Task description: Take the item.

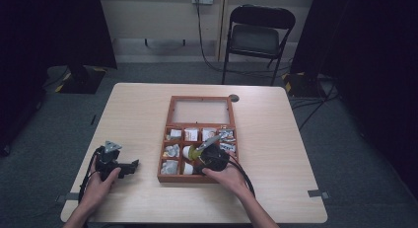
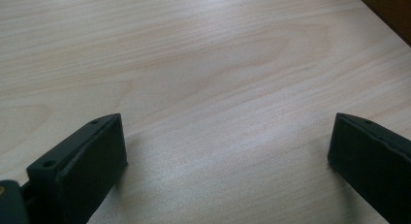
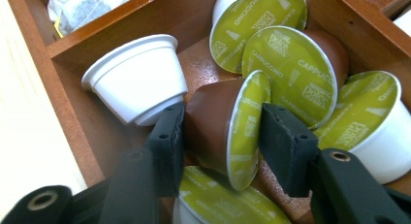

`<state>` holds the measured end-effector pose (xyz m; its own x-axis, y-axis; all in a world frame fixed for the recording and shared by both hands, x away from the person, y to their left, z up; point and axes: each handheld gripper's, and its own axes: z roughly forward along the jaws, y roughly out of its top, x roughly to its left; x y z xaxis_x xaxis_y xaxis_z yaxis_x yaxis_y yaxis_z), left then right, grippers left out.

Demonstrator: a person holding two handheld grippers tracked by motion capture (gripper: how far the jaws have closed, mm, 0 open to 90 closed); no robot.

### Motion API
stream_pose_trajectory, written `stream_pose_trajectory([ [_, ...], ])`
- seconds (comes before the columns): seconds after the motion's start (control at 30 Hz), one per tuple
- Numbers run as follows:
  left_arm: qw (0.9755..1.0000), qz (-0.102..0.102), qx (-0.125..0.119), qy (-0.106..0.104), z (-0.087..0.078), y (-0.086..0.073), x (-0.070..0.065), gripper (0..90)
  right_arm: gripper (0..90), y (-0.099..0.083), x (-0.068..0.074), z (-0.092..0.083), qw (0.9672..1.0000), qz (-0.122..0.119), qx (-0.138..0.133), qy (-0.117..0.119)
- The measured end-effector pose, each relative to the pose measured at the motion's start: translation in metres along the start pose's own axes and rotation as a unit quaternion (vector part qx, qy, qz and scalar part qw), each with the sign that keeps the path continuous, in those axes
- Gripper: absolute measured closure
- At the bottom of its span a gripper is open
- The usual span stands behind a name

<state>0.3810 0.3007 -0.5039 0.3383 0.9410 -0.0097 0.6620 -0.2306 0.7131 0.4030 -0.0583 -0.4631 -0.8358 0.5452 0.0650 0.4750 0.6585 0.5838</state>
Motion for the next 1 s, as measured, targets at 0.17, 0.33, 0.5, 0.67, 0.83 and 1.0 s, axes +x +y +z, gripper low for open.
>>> stream_pose_trajectory([
  [0.17, 1.0, 0.0, 0.0, 0.0, 0.0, 0.0, 0.0, 0.0, 54.7, 0.0, 0.001, -0.0007, 1.0, 0.001, -0.001, 0.004],
  [0.33, 1.0, 0.0, 0.0, 0.0, 0.0, 0.0, 0.0, 0.0, 53.4, 0.0019, -0.0006, 0.001, 0.9999, 0.007, 0.004, 0.008],
  [0.5, 1.0, 0.0, 0.0, 0.0, 0.0, 0.0, 0.0, 0.0, 52.4, 0.0016, -0.0005, 0.0019, 1.0, 0.003, 0.008, 0.005],
  [0.67, 1.0, 0.0, 0.0, 0.0, 0.0, 0.0, 0.0, 0.0, 55.0, 0.0016, 0.0012, 0.0007, 1.0, 0.0, 0.002, 0.001],
  [0.83, 1.0, 0.0, 0.0, 0.0, 0.0, 0.0, 0.0, 0.0, 56.8, 0.0009, -0.0015, -0.0032, 0.9996, 0.012, -0.021, 0.016],
  [1.0, 1.0, 0.0, 0.0, 0.0, 0.0, 0.0, 0.0, 0.0, 57.0, -0.0003, -0.0042, -0.008, 0.9988, 0.024, -0.036, 0.022],
])
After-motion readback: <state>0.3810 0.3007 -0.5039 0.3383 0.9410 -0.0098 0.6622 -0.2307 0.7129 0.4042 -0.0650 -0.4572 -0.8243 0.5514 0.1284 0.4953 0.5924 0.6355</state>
